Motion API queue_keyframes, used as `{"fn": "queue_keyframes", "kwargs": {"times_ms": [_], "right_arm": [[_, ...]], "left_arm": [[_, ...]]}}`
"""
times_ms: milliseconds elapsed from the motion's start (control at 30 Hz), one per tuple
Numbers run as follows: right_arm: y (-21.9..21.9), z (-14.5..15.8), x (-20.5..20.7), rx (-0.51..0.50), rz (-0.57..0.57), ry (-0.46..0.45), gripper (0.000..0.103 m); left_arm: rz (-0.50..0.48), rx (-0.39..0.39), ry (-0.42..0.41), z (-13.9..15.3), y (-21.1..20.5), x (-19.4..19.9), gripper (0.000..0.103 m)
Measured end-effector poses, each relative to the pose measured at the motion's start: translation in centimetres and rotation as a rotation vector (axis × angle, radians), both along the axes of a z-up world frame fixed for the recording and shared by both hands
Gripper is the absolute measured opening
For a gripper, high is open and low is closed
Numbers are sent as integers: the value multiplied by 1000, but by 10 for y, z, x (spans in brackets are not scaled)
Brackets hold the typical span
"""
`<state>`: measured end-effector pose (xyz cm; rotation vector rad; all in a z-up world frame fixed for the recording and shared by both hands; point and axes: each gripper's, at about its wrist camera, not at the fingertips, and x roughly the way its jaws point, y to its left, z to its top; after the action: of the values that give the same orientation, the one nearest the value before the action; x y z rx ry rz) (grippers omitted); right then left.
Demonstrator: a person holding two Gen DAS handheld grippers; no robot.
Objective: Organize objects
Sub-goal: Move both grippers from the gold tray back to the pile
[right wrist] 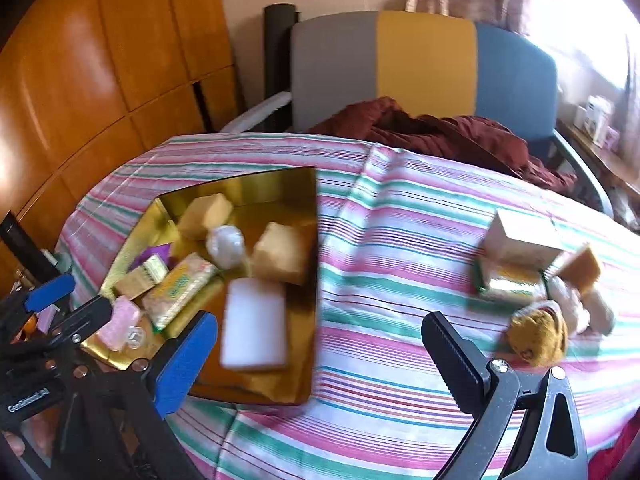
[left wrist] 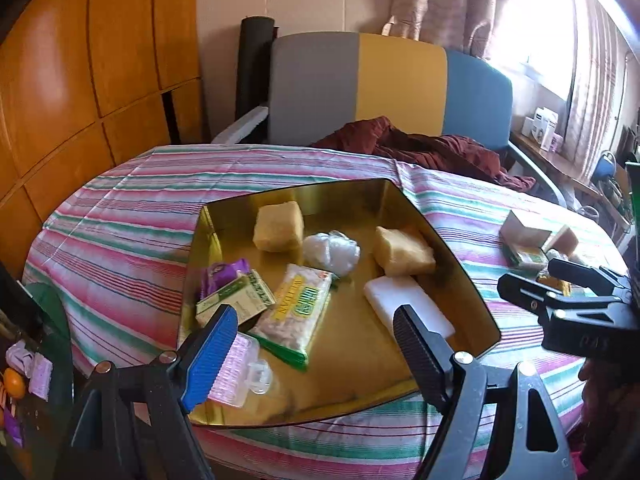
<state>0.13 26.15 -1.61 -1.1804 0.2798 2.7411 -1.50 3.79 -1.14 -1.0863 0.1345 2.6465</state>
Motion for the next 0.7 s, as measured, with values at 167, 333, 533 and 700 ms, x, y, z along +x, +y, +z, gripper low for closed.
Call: {"fn": "queue_keyframes", "kwargs": {"times_ms": [167,333,533,700], "right_arm": [[29,-2,10,-5,-75,-6,103],[54,0,18,4,-143,0,103],[85,7,30,22,-205,2,103],[113,11,39,37,-257,-5,103]], "left_arm": [[-29,-21,-8,-1,13,0,82],[-68,-38,-14,-1,28,2,82],[-115,-61,-19,-1,47,3,82],[-156,-81,-23,-1,62,5,82]]}}
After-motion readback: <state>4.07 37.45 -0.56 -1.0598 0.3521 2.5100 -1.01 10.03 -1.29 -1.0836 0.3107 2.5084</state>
